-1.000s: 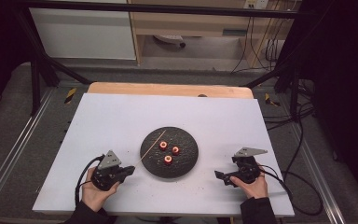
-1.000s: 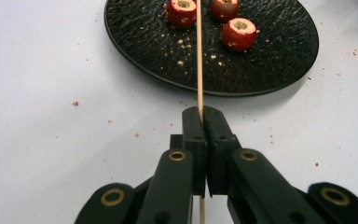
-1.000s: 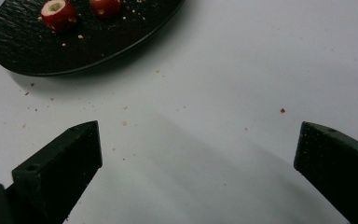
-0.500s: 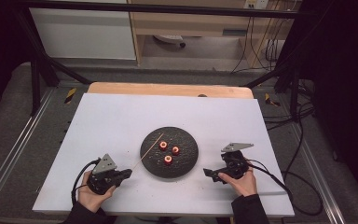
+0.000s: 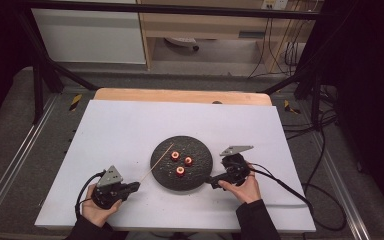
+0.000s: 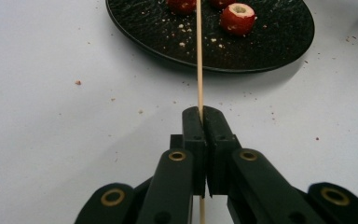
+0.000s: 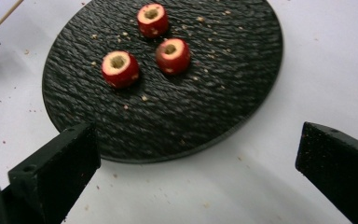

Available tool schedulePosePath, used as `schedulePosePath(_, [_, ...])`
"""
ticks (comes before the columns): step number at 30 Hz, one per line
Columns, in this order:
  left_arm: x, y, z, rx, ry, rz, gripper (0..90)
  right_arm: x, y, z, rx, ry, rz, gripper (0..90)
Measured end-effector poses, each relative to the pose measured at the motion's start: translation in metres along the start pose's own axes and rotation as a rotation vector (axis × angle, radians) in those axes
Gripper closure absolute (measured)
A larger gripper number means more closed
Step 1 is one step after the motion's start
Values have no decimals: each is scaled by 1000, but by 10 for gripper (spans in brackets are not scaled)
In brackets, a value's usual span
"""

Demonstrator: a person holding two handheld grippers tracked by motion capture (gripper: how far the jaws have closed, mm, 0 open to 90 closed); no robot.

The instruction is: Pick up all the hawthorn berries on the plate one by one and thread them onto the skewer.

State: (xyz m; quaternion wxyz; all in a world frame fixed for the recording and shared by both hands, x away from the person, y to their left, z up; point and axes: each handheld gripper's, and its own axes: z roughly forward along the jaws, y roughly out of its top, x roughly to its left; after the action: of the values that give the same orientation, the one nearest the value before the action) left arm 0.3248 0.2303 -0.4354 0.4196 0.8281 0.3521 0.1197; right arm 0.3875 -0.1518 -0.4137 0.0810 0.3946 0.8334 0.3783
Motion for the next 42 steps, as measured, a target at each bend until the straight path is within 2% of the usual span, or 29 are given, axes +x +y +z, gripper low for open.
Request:
schedulePosePath(1, [0, 0, 0, -2, 2, 0, 879, 3, 3, 2, 8, 1, 6, 7])
schedulePosePath(4, [2, -1, 0, -2, 2, -5, 879, 11, 15, 7, 27, -15, -15, 14])
schedulePosePath(10, [4, -2, -1, -6, 4, -12, 879, 22, 30, 15, 50, -2, -42, 37])
schedulePosePath(13, [5, -2, -2, -7, 5, -14, 879, 27, 38, 21, 66, 5, -55, 62])
schedulePosePath(17, [5, -2, -2, -7, 7, -11, 880, 34, 49, 31, 107, 23, -62, 140])
schedulePosePath(21, [6, -2, -2, -7, 7, -12, 879, 36, 54, 37, 129, 44, -54, 198])
schedulePosePath(24, [6, -2, -2, -8, 8, -14, 879, 39, 58, 42, 159, 53, -67, 247])
schedulePosePath(27, [6, -2, -2, -7, 8, -13, 879, 44, 64, 49, 198, 72, -60, 290])
schedulePosePath(36, [6, -2, -3, -6, 7, -10, 879, 50, 71, 61, 250, 83, -60, 431])
schedulePosePath(42, [6, -2, -2, -5, 6, -8, 879, 51, 72, 70, 275, 99, -48, 484])
